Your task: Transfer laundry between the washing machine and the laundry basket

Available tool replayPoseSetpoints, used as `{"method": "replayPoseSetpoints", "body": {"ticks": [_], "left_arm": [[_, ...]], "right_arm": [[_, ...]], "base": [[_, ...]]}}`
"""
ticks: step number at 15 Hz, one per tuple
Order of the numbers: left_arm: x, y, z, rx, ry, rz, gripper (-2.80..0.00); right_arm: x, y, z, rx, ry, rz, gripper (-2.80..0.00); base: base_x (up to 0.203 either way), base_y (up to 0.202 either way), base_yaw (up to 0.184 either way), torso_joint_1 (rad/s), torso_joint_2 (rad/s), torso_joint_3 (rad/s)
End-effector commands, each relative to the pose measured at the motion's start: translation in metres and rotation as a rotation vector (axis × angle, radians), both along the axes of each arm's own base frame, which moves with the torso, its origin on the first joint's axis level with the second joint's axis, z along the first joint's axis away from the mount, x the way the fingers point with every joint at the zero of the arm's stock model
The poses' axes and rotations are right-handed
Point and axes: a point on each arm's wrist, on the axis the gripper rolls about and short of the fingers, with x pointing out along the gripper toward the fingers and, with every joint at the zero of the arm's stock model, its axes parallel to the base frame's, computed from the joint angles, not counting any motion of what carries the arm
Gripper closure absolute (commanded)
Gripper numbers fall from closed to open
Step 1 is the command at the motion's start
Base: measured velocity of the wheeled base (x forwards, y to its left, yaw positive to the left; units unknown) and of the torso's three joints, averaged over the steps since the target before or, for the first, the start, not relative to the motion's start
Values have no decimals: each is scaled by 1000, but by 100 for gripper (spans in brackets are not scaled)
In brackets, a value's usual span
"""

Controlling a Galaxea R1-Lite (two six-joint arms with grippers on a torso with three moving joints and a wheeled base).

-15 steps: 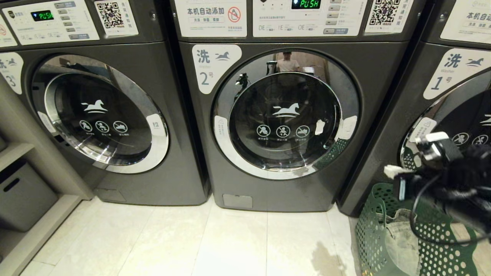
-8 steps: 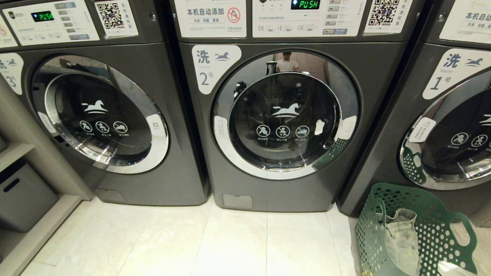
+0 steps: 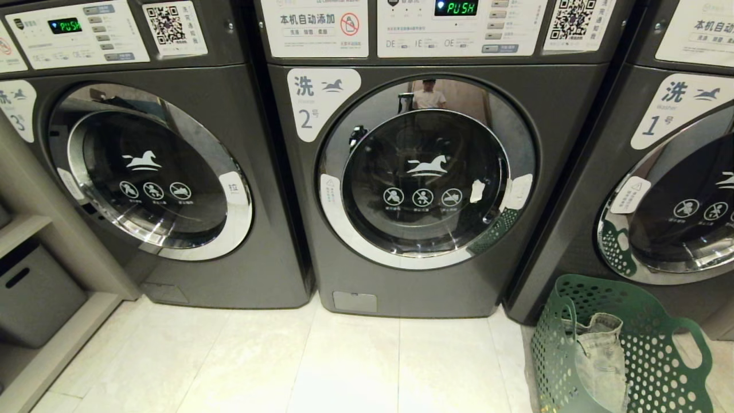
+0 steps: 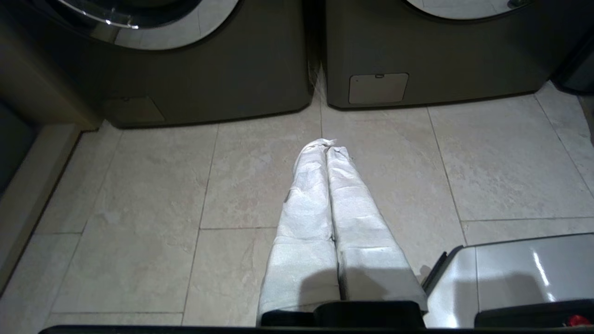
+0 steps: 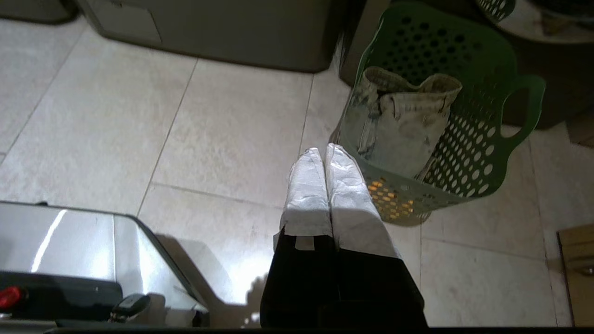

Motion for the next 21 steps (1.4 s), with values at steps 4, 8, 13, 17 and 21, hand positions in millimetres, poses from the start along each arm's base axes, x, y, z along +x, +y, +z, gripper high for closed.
{"method": "replayPoseSetpoints", "body": {"ticks": [4, 8, 13, 17, 21], "left_arm": [[10, 0, -2, 9, -178, -2, 0], [11, 1, -5, -37, -163, 33, 0], [11, 1, -4, -92, -162, 53, 0], [11, 1, -4, -94, -161, 54, 0], [11, 1, -4, -99, -163, 54, 0]], "right_arm": [[-17, 0, -6, -18, -228, 17, 0], [-15, 0, -5, 11, -265, 12, 0], [-15, 0, -5, 76, -265, -12, 0], [-15, 0, -5, 77, -265, -11, 0], [-12, 0, -3, 91, -355, -9, 0]], "base": [[0, 0, 0, 0, 0, 0], [0, 0, 0, 0, 0, 0], [0, 0, 0, 0, 0, 0], [0, 0, 0, 0, 0, 0], [0, 0, 0, 0, 0, 0]]}}
